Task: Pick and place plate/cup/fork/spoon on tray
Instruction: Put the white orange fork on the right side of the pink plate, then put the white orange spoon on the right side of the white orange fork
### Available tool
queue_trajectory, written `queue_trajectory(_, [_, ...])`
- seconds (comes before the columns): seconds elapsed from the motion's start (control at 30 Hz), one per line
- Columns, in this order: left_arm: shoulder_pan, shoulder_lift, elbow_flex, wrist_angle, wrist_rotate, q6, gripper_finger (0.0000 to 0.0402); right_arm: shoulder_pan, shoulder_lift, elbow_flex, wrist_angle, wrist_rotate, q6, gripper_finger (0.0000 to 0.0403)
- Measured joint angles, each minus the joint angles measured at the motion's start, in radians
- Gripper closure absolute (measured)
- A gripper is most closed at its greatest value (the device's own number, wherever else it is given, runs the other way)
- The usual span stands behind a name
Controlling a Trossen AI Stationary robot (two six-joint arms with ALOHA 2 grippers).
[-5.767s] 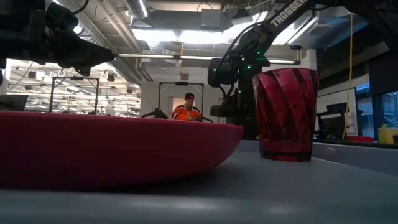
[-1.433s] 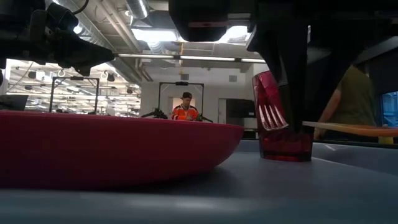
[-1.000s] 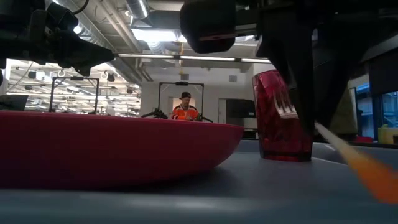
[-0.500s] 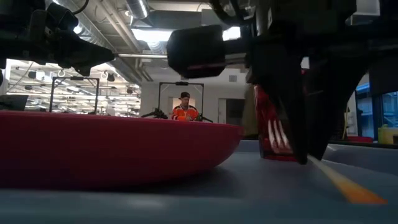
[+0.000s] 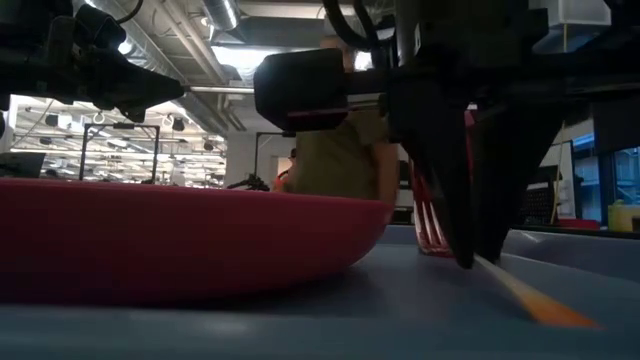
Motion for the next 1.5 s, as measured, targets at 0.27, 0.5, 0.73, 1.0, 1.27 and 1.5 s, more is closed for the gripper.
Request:
queue_trajectory(0.27, [0.0,0.0,0.0,0.0,0.0,0.0,0.0331,0.0,0.0,0.0,0.001,0.0,-0.02,0.0365])
queue_trajectory(0.5, [0.0,0.0,0.0,-0.001,0.0,0.0,0.0331,0.0,0.0,0.0,-0.009,0.0,-0.023,0.0365])
queue_trajectory(0.73, [0.0,0.0,0.0,-0.001,0.0,0.0,0.0331,0.0,0.0,0.0,-0.001,0.0,-0.027,0.0365])
queue_trajectory(1.0, [0.0,0.0,0.0,-0.001,0.0,0.0,0.0331,0.0,0.0,0.0,-0.001,0.0,-0.023,0.0365])
queue_trajectory(1.27, [0.0,0.0,0.0,-0.001,0.0,0.0,0.0331,0.0,0.0,0.0,-0.002,0.001,-0.022,0.0338])
queue_trajectory(1.5, [0.0,0.0,0.0,-0.001,0.0,0.0,0.0331,0.0,-0.002,0.001,-0.005,0.007,-0.019,0.0323])
